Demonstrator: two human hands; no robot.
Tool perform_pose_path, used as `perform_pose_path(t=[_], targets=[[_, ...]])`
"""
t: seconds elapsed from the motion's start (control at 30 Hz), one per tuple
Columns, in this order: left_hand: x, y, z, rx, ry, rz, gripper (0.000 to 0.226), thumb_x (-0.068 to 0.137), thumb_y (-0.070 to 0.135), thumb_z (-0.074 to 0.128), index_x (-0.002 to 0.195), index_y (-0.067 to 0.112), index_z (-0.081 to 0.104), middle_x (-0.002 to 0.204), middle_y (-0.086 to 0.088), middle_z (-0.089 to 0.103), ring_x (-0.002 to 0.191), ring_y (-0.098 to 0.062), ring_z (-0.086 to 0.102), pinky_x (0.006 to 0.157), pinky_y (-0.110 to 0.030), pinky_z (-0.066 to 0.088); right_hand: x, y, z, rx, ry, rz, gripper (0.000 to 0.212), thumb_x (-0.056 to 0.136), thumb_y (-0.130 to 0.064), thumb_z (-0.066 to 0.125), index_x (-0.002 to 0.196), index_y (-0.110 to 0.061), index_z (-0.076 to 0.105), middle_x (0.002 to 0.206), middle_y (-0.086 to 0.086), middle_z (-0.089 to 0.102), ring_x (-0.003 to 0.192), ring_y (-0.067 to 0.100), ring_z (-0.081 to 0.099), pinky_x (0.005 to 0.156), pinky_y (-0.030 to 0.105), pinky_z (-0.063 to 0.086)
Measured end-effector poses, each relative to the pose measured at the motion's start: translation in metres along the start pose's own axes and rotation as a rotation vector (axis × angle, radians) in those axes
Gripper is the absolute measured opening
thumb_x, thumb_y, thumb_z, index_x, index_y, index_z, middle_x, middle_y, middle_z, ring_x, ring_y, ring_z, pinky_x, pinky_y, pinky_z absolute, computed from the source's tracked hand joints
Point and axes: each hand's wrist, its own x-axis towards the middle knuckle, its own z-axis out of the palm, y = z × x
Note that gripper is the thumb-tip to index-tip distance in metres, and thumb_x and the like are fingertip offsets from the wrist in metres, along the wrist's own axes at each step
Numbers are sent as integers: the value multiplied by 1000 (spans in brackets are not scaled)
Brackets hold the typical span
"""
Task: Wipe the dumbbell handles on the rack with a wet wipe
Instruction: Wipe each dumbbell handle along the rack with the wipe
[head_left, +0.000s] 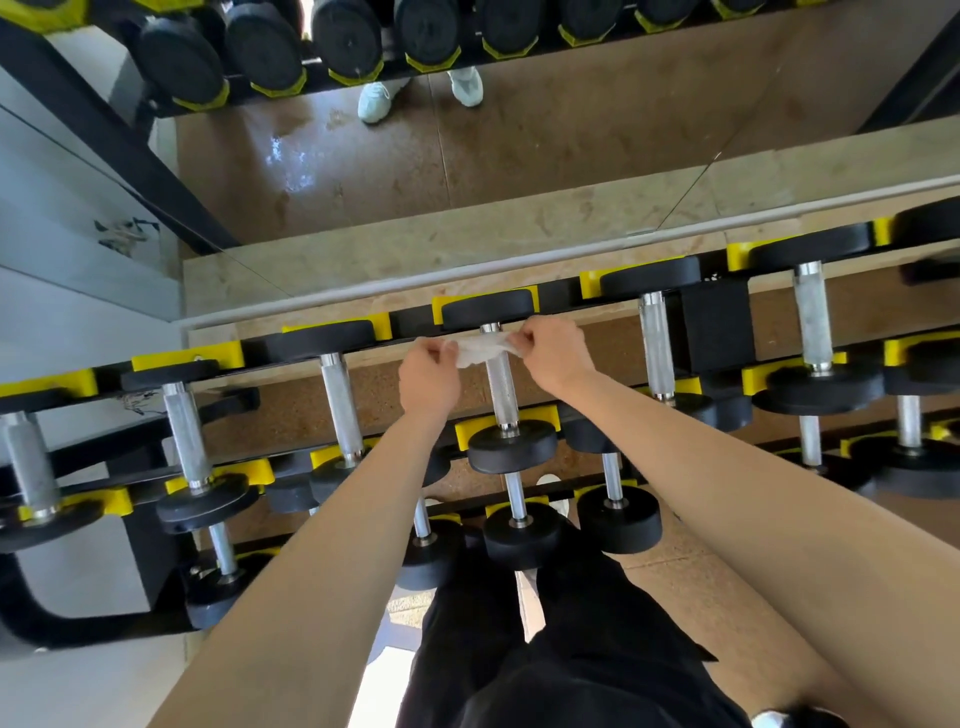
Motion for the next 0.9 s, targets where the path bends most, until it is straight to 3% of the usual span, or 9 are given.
perform_pose_path(t=[0.1, 0.23, 0.33, 0.43, 0.5, 0.6, 0.67, 0.77, 0.9], targets=[[9, 3, -1, -103, -24, -26, 25, 102, 34, 56, 111, 13, 65, 101, -1, 67, 99, -24, 63, 79, -31, 44, 7, -2, 0, -55, 25, 41, 46, 104, -47, 43, 79, -13, 61, 63, -1, 54, 61, 19, 57, 52, 30, 39], [6, 16, 16, -240, -124, -45, 24, 96, 38, 65, 91, 14, 65, 89, -3, 67, 86, -21, 61, 75, -31, 45, 6, 13, -4, 24, 98, 257, 44, 104, -47, 42, 81, -14, 61, 62, -4, 48, 60, 19, 51, 52, 28, 34], [11, 11, 20, -290, -24, -196, 29, 98, 38, 63, 89, 10, 68, 88, -5, 67, 81, -21, 59, 74, -30, 43, 0, 0, 7, 88, 43, 167, 50, 104, -47, 42, 69, -16, 58, 60, -2, 52, 53, 11, 50, 49, 27, 32], [17, -1, 13, -296, 30, -304, 28, 95, 35, 67, 101, 7, 69, 99, -7, 70, 89, -23, 63, 77, -32, 46, 0, -8, 11, 62, 26, 74, 48, 104, -47, 43, 67, -19, 56, 64, 1, 58, 60, 18, 58, 52, 29, 38], [15, 0, 14, -307, -55, -221, 19, 94, 32, 69, 94, 13, 71, 94, -5, 71, 87, -22, 64, 77, -35, 48, 3, 0, 7, 54, 34, 132, 47, 104, -48, 42, 76, -16, 63, 71, 3, 62, 64, 22, 60, 56, 30, 42], [6, 10, 17, -296, -185, -56, 15, 92, 31, 70, 81, 22, 65, 85, -2, 68, 78, -19, 60, 77, -37, 51, 2, 19, 3, 65, 43, 279, 44, 105, -44, 42, 90, -11, 69, 76, 2, 60, 59, 14, 52, 51, 24, 34], [3, 8, 15, -248, -166, -54, 16, 94, 32, 69, 84, 21, 65, 88, -2, 69, 81, -19, 61, 78, -36, 50, -2, 21, 6, 74, 9, 240, 43, 105, -44, 43, 84, -14, 67, 71, 0, 59, 59, 13, 53, 48, 22, 31], [5, -13, 5, -168, -70, -184, 19, 96, 32, 66, 95, 14, 69, 96, -3, 70, 89, -21, 63, 79, -33, 47, -12, 11, 13, 83, -81, 56, 43, 104, -45, 44, 70, -22, 57, 62, -4, 55, 55, 10, 53, 50, 21, 34], [-3, -25, 0, -162, -225, -121, 15, 95, 28, 68, 85, 17, 64, 90, -6, 70, 81, -21, 60, 76, -37, 50, -14, 29, 9, 2, -101, 35, 43, 103, -48, 44, 72, -22, 58, 61, -5, 53, 54, 9, 53, 50, 19, 32]])
